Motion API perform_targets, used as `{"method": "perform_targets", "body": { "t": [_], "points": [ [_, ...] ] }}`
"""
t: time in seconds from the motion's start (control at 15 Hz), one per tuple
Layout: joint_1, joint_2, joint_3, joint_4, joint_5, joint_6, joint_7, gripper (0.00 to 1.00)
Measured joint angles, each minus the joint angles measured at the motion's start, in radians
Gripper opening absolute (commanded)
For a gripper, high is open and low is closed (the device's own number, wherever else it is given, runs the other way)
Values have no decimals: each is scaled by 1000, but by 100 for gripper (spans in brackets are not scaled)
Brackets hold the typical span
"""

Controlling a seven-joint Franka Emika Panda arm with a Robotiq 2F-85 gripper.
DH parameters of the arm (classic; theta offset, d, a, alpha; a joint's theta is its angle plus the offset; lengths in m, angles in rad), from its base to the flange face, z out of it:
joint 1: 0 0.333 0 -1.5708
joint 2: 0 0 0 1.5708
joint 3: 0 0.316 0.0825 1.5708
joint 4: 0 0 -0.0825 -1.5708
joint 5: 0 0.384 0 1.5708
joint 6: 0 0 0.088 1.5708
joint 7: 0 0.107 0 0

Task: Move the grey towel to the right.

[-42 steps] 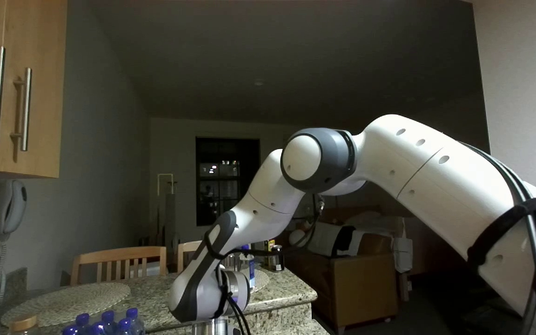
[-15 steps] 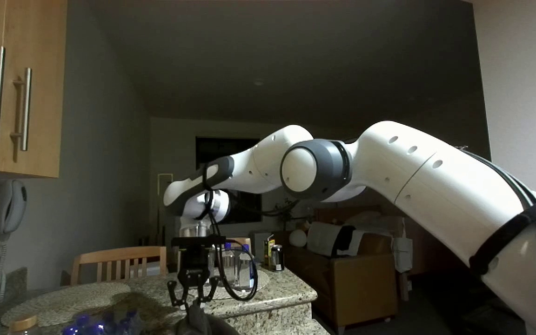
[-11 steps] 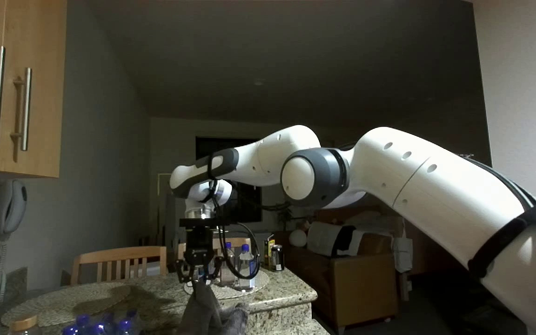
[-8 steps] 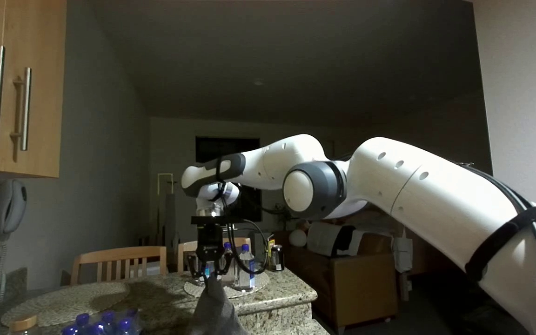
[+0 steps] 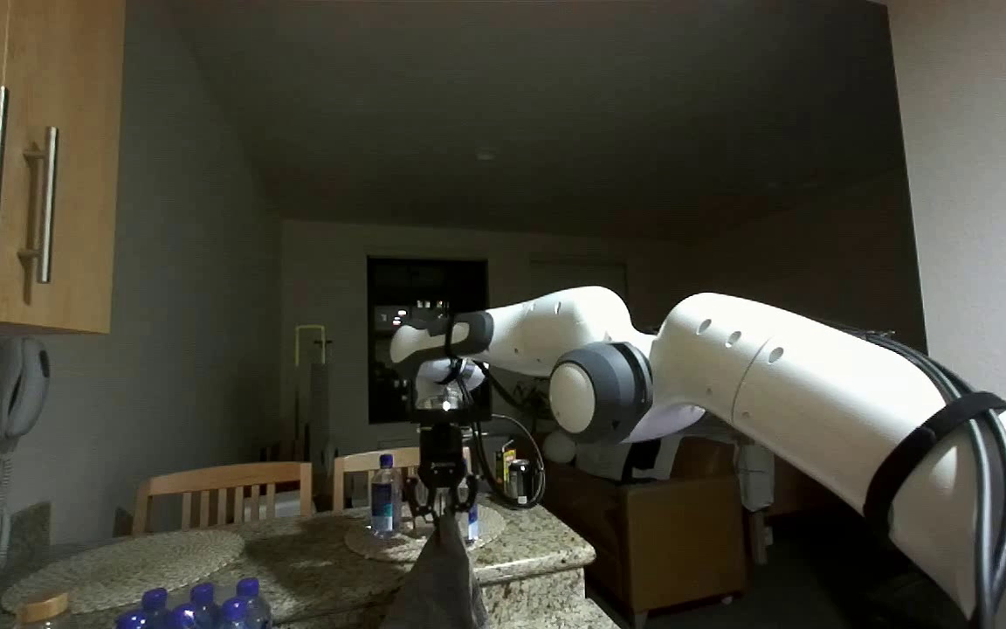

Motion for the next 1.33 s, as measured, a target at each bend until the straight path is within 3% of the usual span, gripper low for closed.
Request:
{"method": "perform_targets", "body": {
  "t": [0.6,1.0,1.33],
  "points": [
    [-79,-7,-21,88,1,-69,4,11],
    [-162,58,-38,49,0,-192,-20,11],
    [-160,98,-41,-10,-18,-193,-90,11]
  ]
}}
